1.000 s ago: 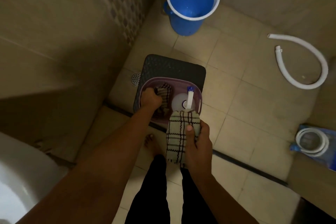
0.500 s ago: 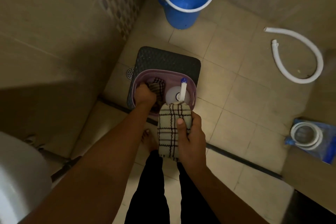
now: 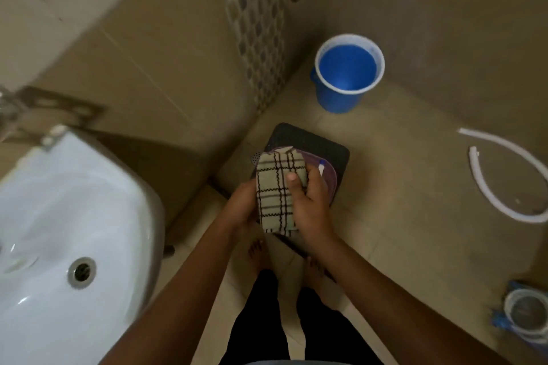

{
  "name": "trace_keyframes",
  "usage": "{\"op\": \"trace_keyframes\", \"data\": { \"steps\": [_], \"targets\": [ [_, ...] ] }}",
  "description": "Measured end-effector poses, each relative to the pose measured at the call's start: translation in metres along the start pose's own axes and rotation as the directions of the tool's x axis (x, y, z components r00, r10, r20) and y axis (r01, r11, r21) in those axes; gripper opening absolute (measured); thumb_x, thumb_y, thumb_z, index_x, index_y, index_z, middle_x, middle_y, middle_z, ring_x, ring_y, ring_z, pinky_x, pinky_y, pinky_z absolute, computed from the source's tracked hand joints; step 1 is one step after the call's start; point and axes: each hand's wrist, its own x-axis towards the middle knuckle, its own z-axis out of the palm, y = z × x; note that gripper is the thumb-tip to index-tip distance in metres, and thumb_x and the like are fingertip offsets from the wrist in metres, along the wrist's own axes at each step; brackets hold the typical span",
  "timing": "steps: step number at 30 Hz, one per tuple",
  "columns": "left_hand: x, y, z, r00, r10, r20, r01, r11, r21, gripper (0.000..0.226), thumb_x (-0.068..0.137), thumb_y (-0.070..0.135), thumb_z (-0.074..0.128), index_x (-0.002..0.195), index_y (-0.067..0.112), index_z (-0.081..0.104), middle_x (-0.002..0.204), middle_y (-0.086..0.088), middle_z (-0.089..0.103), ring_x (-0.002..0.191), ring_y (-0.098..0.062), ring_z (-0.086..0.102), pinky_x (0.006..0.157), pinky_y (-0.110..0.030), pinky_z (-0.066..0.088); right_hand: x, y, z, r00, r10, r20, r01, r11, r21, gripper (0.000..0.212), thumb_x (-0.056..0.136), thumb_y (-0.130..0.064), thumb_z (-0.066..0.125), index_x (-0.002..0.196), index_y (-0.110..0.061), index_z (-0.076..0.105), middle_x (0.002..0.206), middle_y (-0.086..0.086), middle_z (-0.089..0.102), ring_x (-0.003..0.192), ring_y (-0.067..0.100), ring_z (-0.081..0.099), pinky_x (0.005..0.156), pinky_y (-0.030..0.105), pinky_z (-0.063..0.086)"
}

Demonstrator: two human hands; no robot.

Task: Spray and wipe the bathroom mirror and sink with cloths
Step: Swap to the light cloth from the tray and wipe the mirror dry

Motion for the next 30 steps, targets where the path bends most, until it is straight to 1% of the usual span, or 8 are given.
{"op": "trace_keyframes", "data": {
  "steps": [3,7,10,13,16,21,25,30],
  "targets": [
    [-0.038,0.015,-0.004,0.998,0.047,0.045,-0.034,0.965,-0.258,0.044,0.099,0.043,0.042,0.125,0.017,0.066,0.127,-0.016,0.067,0.12,-0.034,0.063,0.105,-0.056,0.045,-0.003,-0.032,0.006,0.988,-0.014,0.153,0.002,0.997,0.081,0.021,0.102,-0.029,0.049,0.122,-0.024,0.053,0.106,-0.011,0.065,0.091,-0.009,0.063,0.073,0.01,0.051],
    [-0.088,0.041,-0.001,0.977,0.207,-0.042,-0.199,0.837,-0.509,0.047,0.091,0.043,0.044,0.115,0.014,0.072,0.118,-0.016,0.071,0.106,-0.03,0.069,0.093,-0.046,0.055,-0.016,-0.065,0.025,0.955,-0.105,0.277,0.086,0.993,0.081,0.023,0.101,-0.033,0.052,0.12,-0.021,0.059,0.109,-0.003,0.071,0.099,0.006,0.068,0.085,0.027,0.056],
    [-0.123,0.049,-0.007,0.95,0.29,-0.118,-0.298,0.717,-0.63,0.047,0.097,0.04,0.039,0.123,0.011,0.066,0.115,-0.013,0.071,0.102,-0.025,0.07,0.09,-0.038,0.056,-0.031,-0.085,0.044,0.918,-0.268,0.292,0.294,0.955,-0.049,0.035,0.096,-0.052,0.051,0.109,-0.024,0.065,0.098,-0.005,0.073,0.091,0.007,0.069,0.081,0.04,0.059],
    [-0.153,0.049,-0.026,0.921,0.312,-0.234,-0.387,0.661,-0.643,0.055,0.103,0.048,0.032,0.129,0.011,0.063,0.124,-0.017,0.068,0.113,-0.029,0.066,0.1,-0.043,0.051,-0.046,-0.104,0.065,0.868,-0.396,0.301,0.456,0.874,-0.166,0.04,0.091,-0.059,0.053,0.107,-0.025,0.066,0.101,-0.007,0.067,0.09,0.009,0.065,0.078,0.043,0.057],
    [-0.183,0.046,-0.053,0.892,0.291,-0.347,-0.449,0.663,-0.599,0.063,0.101,0.057,0.032,0.134,0.011,0.059,0.128,-0.018,0.066,0.121,-0.031,0.062,0.109,-0.049,0.043,-0.069,-0.123,0.091,0.847,-0.4,0.349,0.467,0.875,-0.13,0.039,0.084,-0.061,0.057,0.107,-0.03,0.063,0.099,-0.01,0.067,0.089,0.008,0.065,0.078,0.043,0.057],
    [-0.237,0.034,-0.104,0.759,0.252,-0.6,-0.538,0.763,-0.36,0.048,0.099,0.055,0.043,0.114,0.018,0.071,0.107,-0.009,0.076,0.096,-0.023,0.074,0.084,-0.042,0.059,-0.122,-0.143,0.141,0.73,-0.315,0.606,0.468,0.877,-0.108,0.067,0.07,-0.08,0.058,0.113,-0.029,0.066,0.1,-0.01,0.072,0.09,0.003,0.068,0.081,0.037,0.058],
    [-0.285,0.021,-0.154,0.668,0.256,-0.698,-0.554,0.798,-0.237,0.041,0.097,0.055,0.048,0.108,0.023,0.072,0.099,0.001,0.078,0.088,-0.014,0.075,0.074,-0.035,0.058,-0.163,-0.147,0.189,0.679,-0.291,0.674,0.486,0.866,-0.117,0.022,0.088,-0.054,0.064,0.1,-0.035,0.067,0.094,-0.01,0.074,0.089,0.005,0.07,0.083,0.041,0.06],
    [-0.344,-0.006,-0.218,0.686,0.271,-0.675,-0.569,0.778,-0.266,0.038,0.088,0.047,0.066,0.114,0.02,0.071,0.103,-0.001,0.078,0.095,-0.02,0.074,0.087,-0.044,0.059,-0.22,-0.16,0.244,0.679,-0.223,0.699,0.357,0.933,-0.049,0.023,0.095,-0.048,0.057,0.09,-0.032,0.073,0.091,-0.005,0.078,0.086,0.012,0.074,0.083,0.044,0.06]
  ]
}}
